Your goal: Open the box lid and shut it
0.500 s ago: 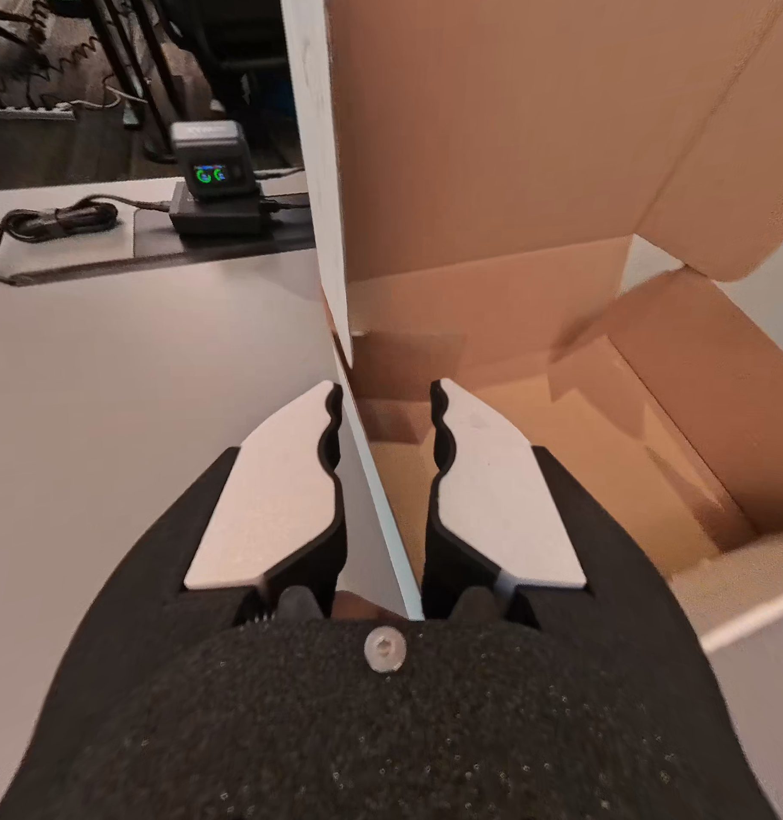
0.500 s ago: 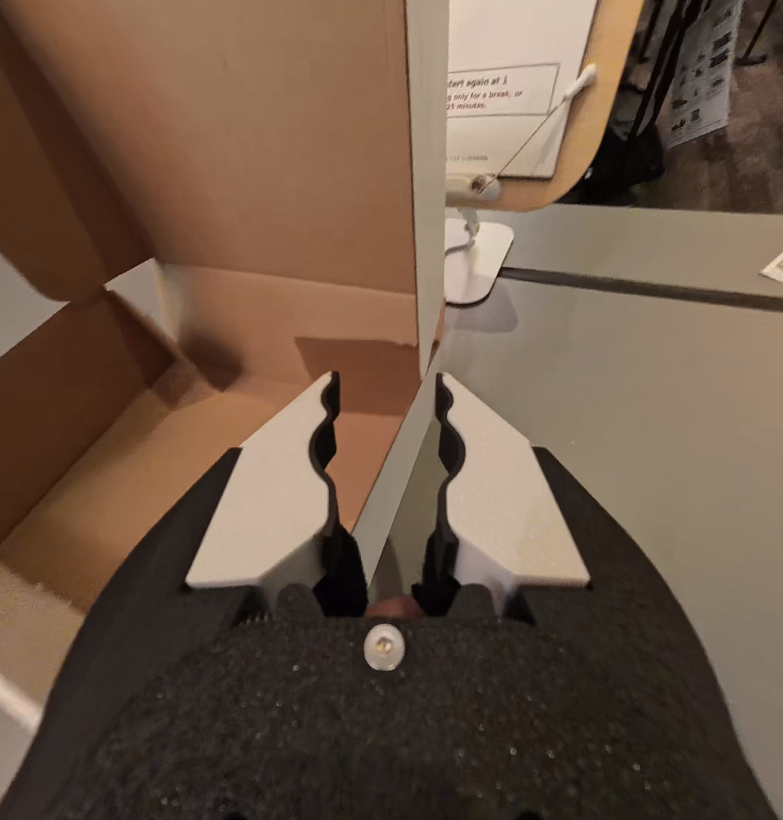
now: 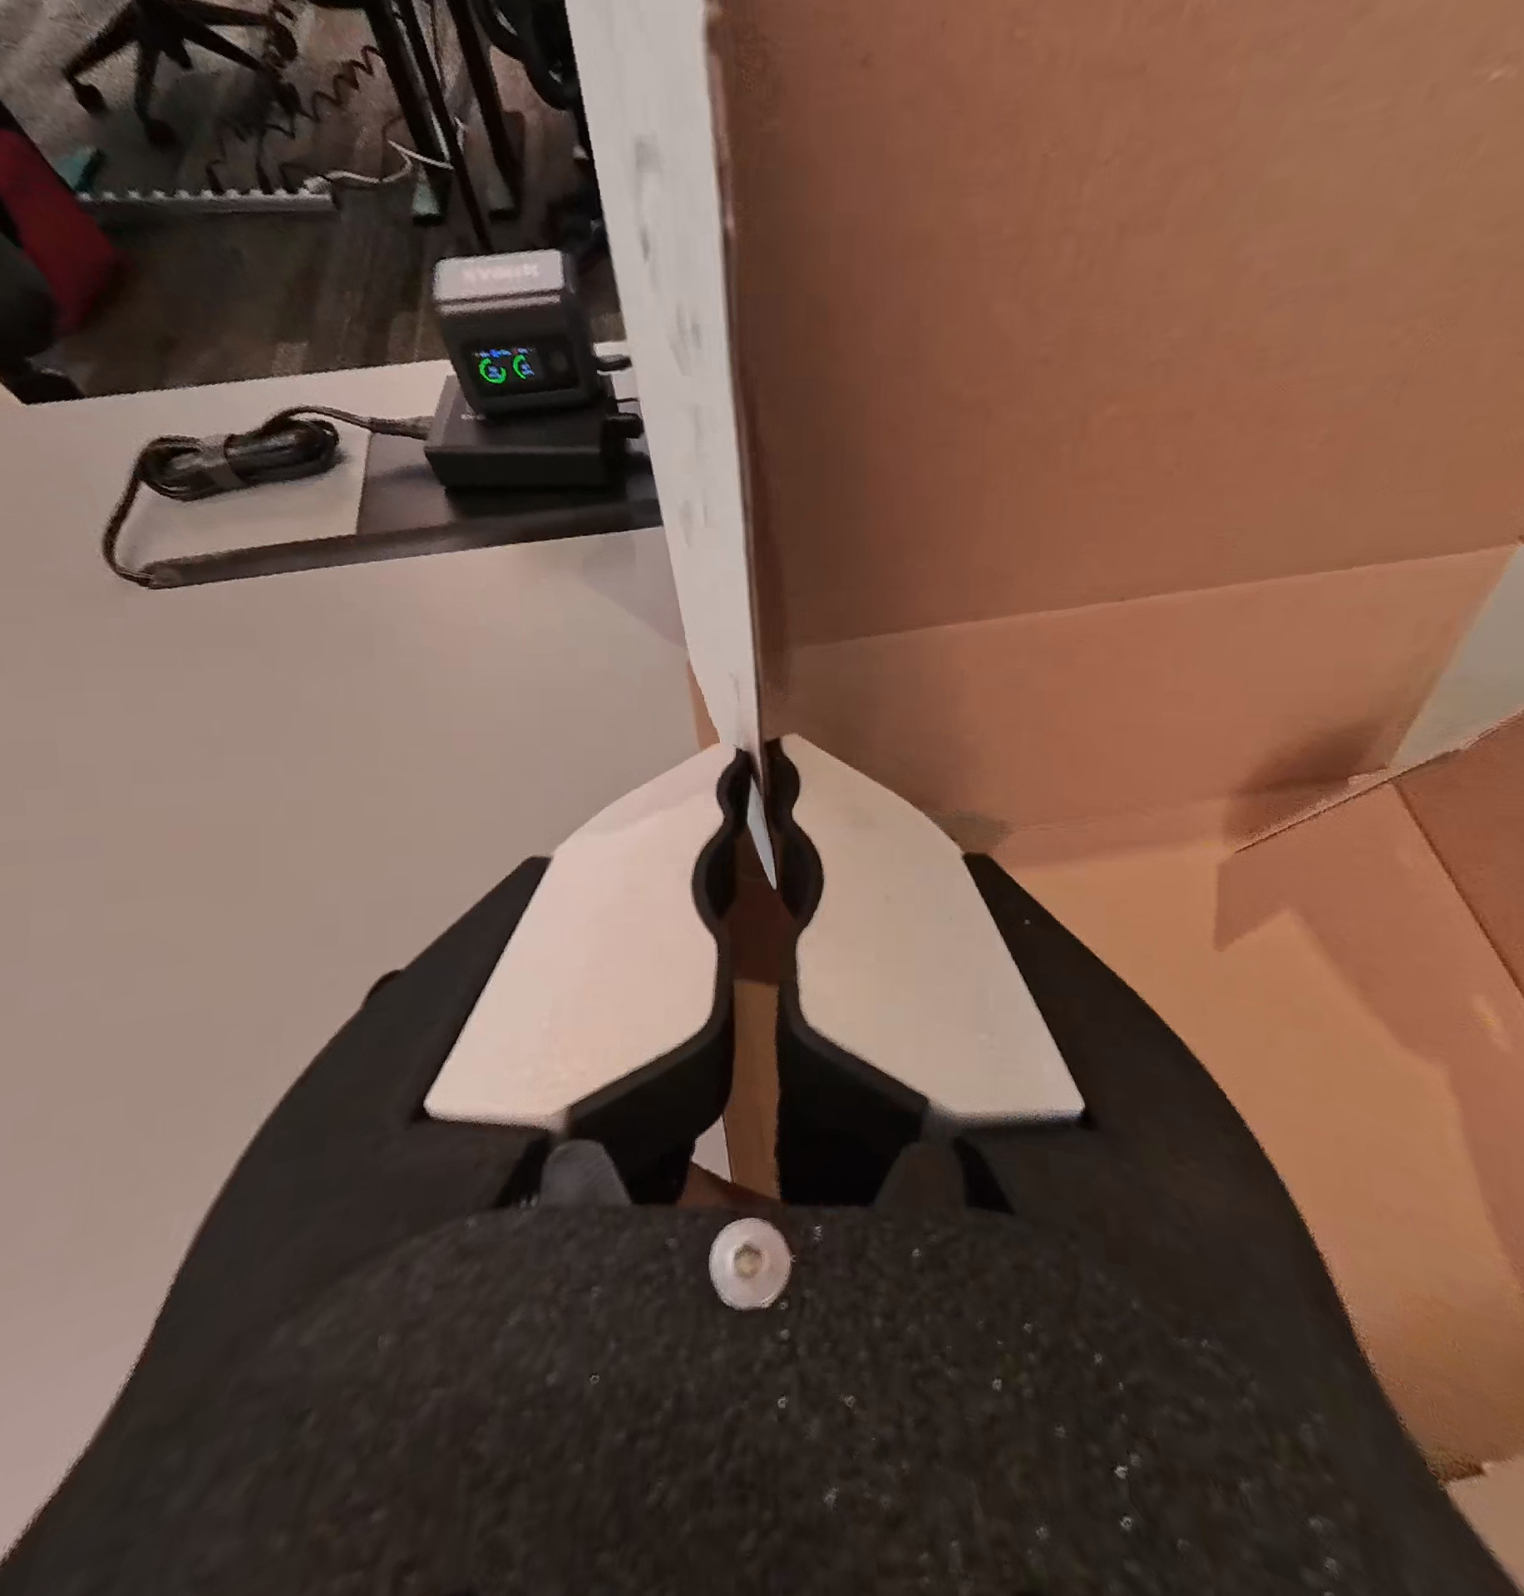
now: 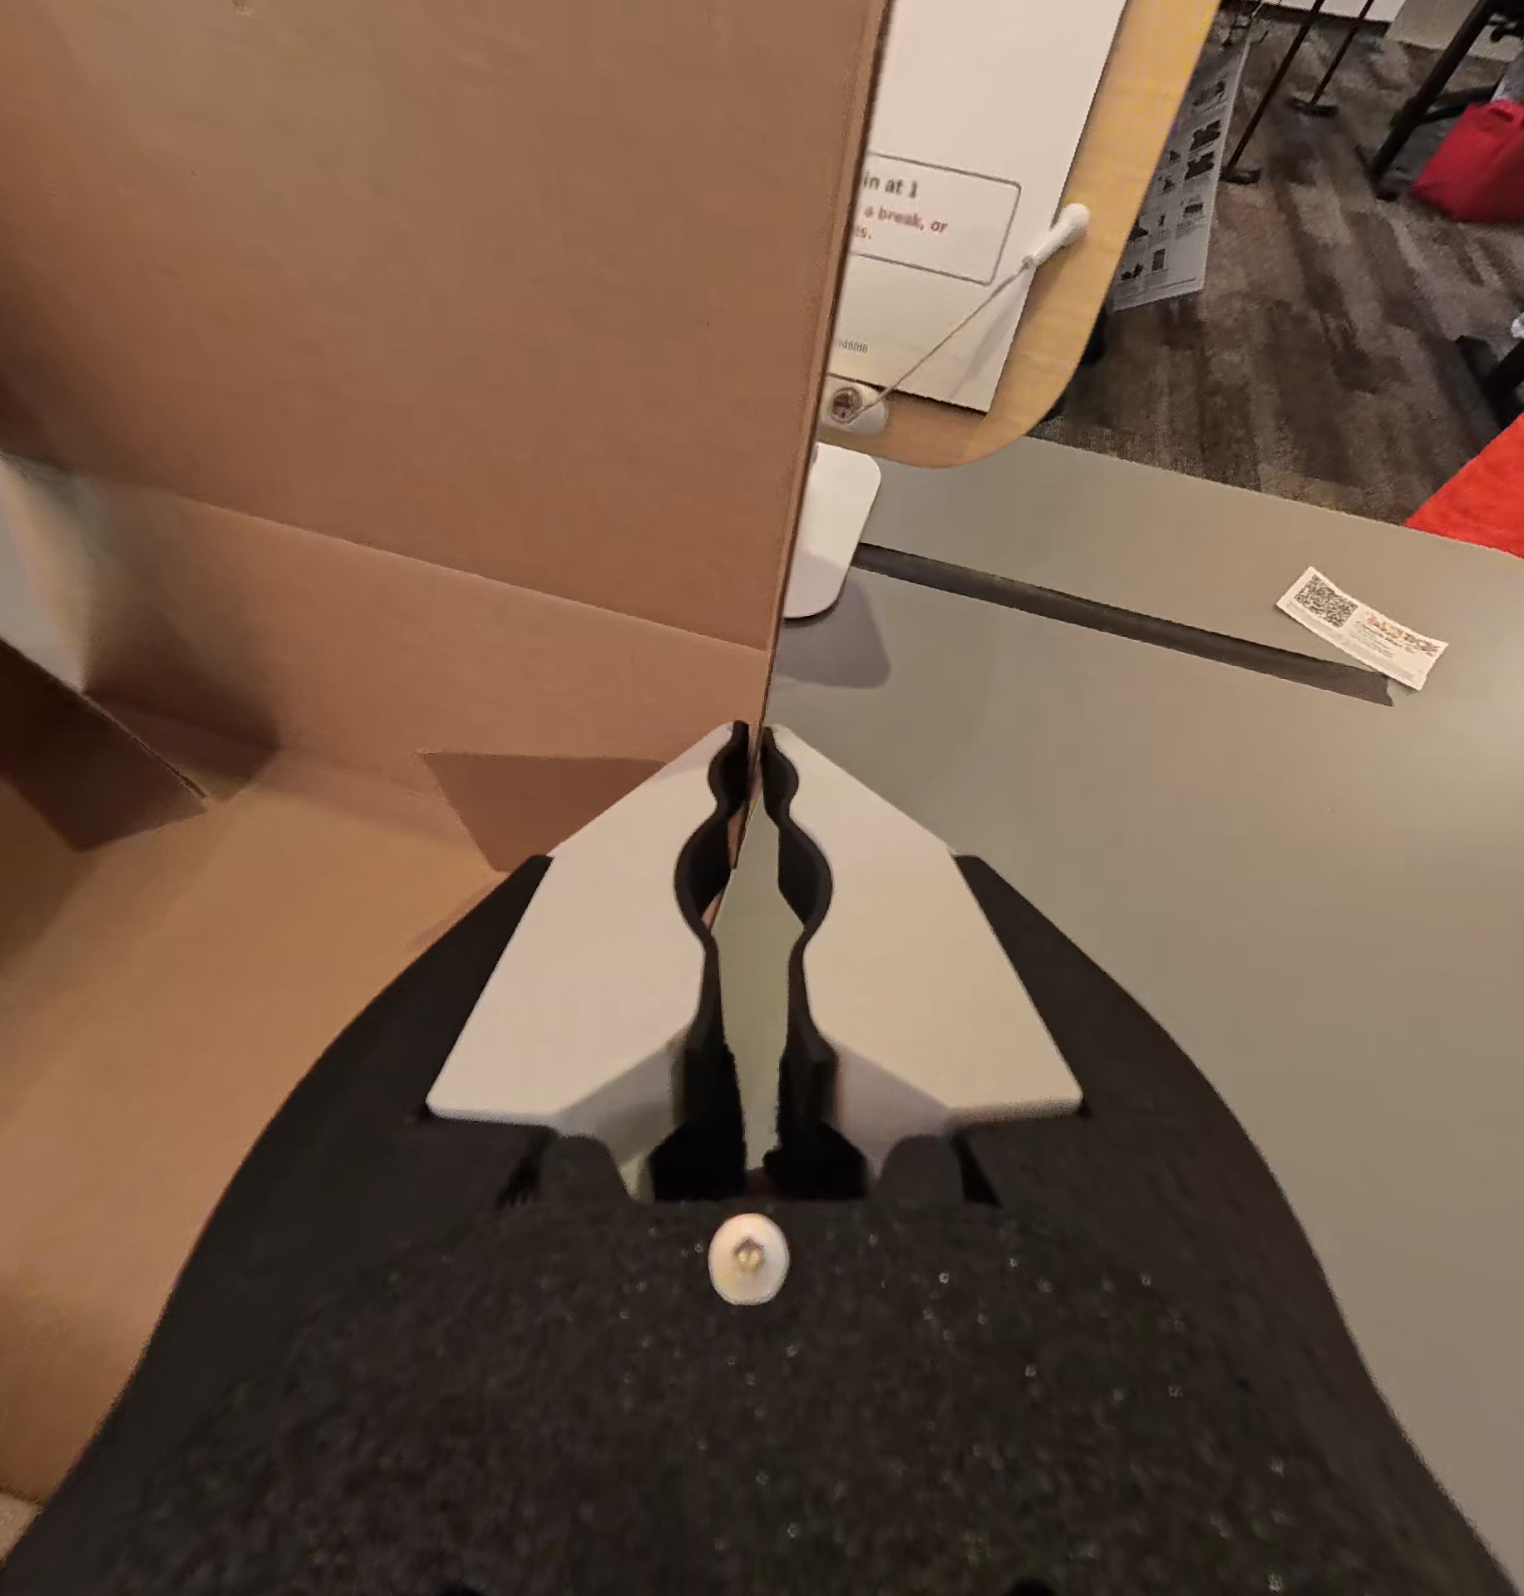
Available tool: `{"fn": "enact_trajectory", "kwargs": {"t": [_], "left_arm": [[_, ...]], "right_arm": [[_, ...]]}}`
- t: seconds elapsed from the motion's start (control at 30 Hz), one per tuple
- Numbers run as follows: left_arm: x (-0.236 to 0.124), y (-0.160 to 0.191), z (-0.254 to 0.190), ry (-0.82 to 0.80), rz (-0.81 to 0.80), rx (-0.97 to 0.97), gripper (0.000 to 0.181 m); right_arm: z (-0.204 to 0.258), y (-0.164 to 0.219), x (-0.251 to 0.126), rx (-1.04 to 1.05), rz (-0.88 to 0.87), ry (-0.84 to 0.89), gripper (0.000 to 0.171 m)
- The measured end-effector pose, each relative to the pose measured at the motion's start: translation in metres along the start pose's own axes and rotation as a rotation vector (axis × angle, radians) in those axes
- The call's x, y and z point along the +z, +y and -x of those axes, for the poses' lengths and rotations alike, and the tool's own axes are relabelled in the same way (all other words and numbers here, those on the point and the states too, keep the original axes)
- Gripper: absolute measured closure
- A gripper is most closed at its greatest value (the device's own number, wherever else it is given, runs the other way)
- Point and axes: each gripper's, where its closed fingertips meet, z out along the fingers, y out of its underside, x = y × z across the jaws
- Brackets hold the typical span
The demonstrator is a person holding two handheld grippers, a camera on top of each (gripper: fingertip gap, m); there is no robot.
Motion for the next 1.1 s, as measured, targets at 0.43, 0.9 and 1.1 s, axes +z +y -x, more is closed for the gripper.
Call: {"fn": "enact_trajectory", "kwargs": {"t": [0.43,0.9,1.1], "left_arm": [[-0.050,0.043,-0.018,0.004,-0.028,0.107,0.177],[-0.047,0.025,-0.009,0.018,0.014,0.134,0.178],[-0.040,0.009,-0.010,0.055,0.023,0.059,0.178]], "right_arm": [[0.033,0.031,-0.036,-0.041,0.035,-0.035,0.166],[0.019,0.018,-0.025,-0.115,0.130,-0.053,0.168],[0.018,0.007,-0.031,-0.022,0.176,-0.117,0.167]]}}
